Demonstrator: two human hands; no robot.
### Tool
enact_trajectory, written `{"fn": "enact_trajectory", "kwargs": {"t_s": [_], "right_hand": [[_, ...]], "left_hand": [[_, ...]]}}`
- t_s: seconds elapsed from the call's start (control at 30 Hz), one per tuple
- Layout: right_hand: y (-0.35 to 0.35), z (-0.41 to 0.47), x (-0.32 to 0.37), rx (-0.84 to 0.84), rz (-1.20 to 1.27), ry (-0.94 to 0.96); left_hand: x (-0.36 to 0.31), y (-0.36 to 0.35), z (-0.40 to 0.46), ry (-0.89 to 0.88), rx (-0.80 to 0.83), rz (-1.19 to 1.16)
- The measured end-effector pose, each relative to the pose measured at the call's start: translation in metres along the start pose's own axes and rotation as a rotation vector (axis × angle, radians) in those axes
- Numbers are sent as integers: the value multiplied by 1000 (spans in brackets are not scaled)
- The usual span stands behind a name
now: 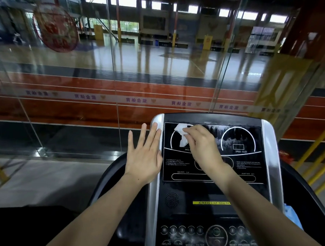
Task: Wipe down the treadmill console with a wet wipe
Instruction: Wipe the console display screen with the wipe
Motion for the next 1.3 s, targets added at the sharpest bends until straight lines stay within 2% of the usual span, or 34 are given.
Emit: {"fn": "enact_trajectory", "kwargs": {"t_s": [0.1,0.2,0.3,0.4,0.53,0.7,0.83,0.93,1.03,1.1,1.3], "right_hand": [[-2,0,3,-74,-12,46],[-10,-1,-2,-24,-86,3],[-15,-8,-4,22,-174,53],[-20,-10,-4,13,-160,82],[-31,0,7,-5,-137,25],[-49,23,35,91,-70,-41],[-36,11,14,40,-208,66],[-13,-8,-21,6,-310,-31],[-6,-16,-24,-59,-305,-131],[-16,-6,-8,-2,-273,-162],[-45,23,38,69,-118,-24]], "left_hand": [[0,0,0,1,3,3],[-1,0,0,1,3,1],[0,-1,0,0,2,3],[0,-2,0,-1,0,-7],[0,-3,0,2,-6,-16],[2,-3,-1,-1,-13,-21],[1,-3,-1,-2,-1,-21],[2,-4,-1,-2,13,-22],[2,-5,0,-1,23,-15],[1,-5,0,1,20,-14],[1,-4,-1,4,2,8]]}}
Point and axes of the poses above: each hand's wrist, its own z-axis towards the middle knuckle, its own y-axis out of the back of the hand, x = y × z, the point moved 1 cm from there along z, towards the middle knuckle, and after that the axes turned 11 degrees about y, right-handed, at the moved point
